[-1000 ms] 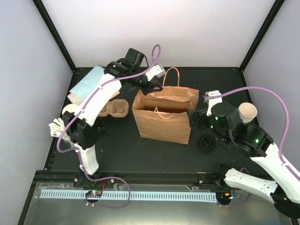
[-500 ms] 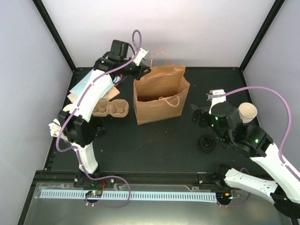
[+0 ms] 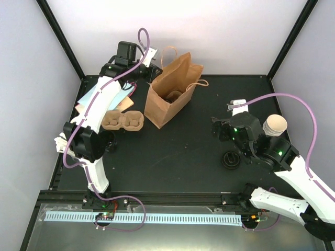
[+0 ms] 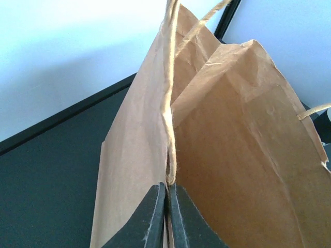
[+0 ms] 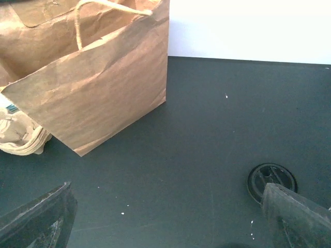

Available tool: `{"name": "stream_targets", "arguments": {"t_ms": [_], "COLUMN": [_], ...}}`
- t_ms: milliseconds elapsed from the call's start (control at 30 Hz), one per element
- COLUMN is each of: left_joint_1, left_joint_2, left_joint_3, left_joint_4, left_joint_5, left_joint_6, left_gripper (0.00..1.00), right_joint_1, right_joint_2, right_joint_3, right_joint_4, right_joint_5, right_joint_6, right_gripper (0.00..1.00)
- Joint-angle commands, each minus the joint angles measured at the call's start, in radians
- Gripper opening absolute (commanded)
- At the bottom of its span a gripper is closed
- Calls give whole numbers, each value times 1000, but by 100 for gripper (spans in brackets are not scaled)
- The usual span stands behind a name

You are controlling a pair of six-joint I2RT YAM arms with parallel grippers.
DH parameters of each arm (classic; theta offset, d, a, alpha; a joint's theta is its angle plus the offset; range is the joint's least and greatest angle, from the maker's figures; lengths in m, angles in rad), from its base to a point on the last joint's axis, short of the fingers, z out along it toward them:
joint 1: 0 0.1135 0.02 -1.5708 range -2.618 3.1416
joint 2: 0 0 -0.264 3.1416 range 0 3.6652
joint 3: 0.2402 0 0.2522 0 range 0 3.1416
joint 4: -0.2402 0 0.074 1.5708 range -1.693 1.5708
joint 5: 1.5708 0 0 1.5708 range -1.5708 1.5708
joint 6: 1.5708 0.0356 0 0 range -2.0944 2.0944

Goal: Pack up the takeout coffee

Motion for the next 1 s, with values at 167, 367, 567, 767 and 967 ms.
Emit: {"name": "stream_targets", "arguments": {"t_ms": [167, 367, 567, 767, 967], "left_joint_1": [3, 4, 7, 12, 19], "left_joint_2": [-45, -81, -168, -253, -365], "left_joint_3": [-26, -34, -83, -119, -163], "left_joint_4": [46, 31, 37, 11, -19], "left_joint_5": [-49, -99, -138, -172, -290], "left_joint_6": [-3, -18, -33, -47, -88], "left_gripper": [21, 39, 67, 88, 99], "right_joint_1": [3, 1, 2, 1, 2], "right_joint_2": [1, 8, 44, 64, 83], "right_joint_3": [6, 7, 9, 9, 9], "right_joint_4": [-7, -16, -39, -44, -45], "right_joint_5": [-5, -18, -47, -78, -120], "right_joint_6": [19, 25, 32, 33, 46], "right_gripper": [100, 100, 100, 100, 100]}}
